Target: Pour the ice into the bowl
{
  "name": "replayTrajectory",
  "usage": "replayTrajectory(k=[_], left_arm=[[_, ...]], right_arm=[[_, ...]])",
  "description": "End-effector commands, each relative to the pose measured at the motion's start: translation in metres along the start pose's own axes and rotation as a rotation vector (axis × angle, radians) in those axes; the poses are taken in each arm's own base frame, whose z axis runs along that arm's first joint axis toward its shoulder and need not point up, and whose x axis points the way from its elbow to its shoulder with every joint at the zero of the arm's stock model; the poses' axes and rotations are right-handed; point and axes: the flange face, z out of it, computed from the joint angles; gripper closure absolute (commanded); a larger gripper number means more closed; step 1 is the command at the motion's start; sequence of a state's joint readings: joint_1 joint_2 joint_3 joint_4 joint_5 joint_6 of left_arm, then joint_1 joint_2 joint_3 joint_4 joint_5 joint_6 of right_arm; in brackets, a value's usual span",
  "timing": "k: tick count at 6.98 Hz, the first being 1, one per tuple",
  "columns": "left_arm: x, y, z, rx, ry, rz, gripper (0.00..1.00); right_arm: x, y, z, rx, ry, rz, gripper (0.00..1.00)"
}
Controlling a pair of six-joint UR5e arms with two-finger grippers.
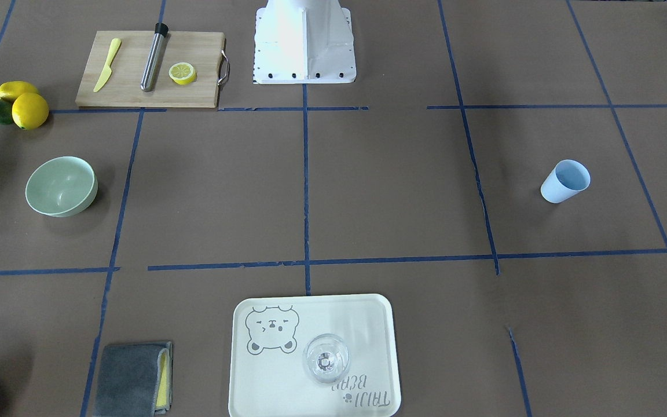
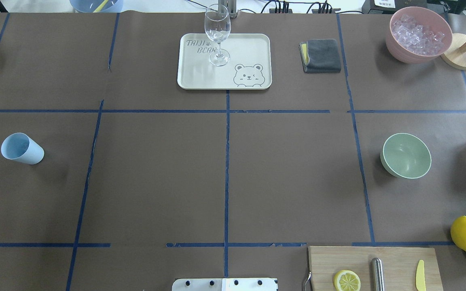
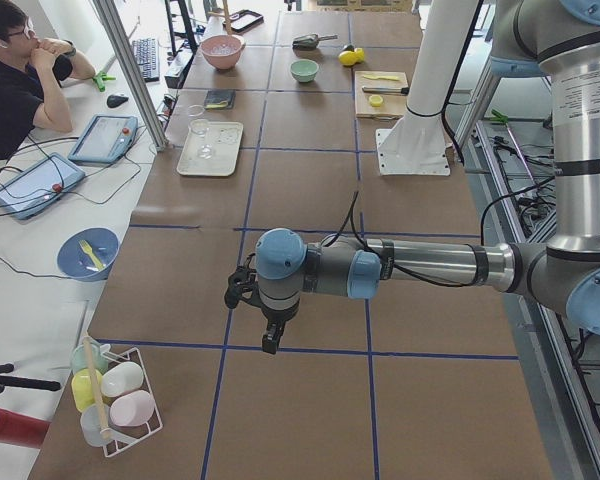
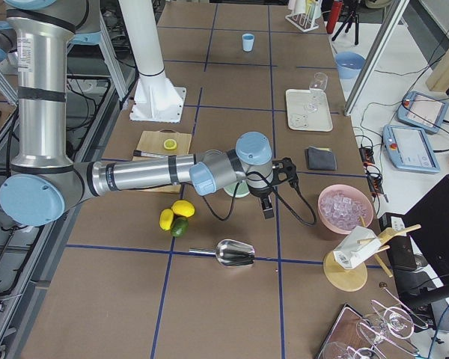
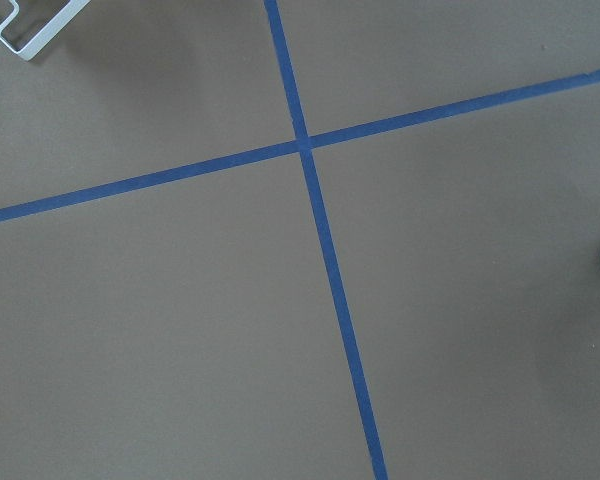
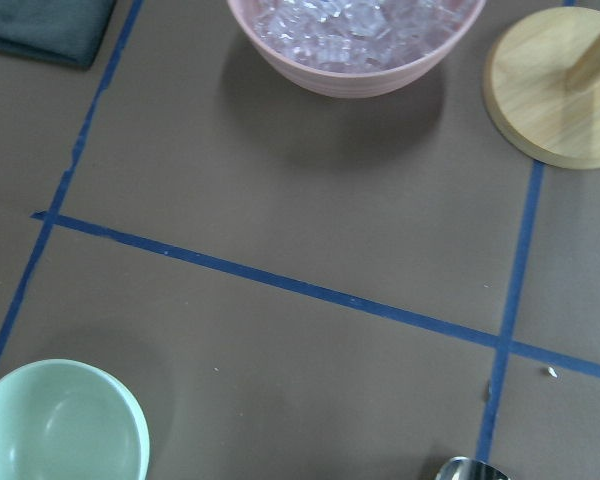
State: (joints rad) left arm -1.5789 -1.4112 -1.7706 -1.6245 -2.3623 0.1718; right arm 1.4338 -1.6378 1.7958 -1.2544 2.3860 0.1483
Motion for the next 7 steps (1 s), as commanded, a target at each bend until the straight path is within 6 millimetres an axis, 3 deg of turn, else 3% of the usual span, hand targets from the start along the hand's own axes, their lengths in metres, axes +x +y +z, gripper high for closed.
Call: replayTrajectory(k=[1,4,6,7], left_arm=[[0.000,0.001,-0.001,0.002,0.000,0.000,0.00],[0.001,-0.001,-0.002,0.005,0.001,0.003,0.00],[0.002,-0.002,-0.002,0.011,-0.001,0.010,0.00],[0.001,-0.002,-0.003,0.012,-0.001,0.009,0.00]], right_arm=[[-0.062,-0.006,0.051,0.003,-0.071,-0.198,0.00],[-0.104,0.011,0.133,-0.066,-0.098,-0.188,0.00],[-0.110,0.029,0.191,-0.070,-0.056,-0.229,0.01],[-0.117,0.029,0.197,-0.076,-0.062,-0.209,0.06]])
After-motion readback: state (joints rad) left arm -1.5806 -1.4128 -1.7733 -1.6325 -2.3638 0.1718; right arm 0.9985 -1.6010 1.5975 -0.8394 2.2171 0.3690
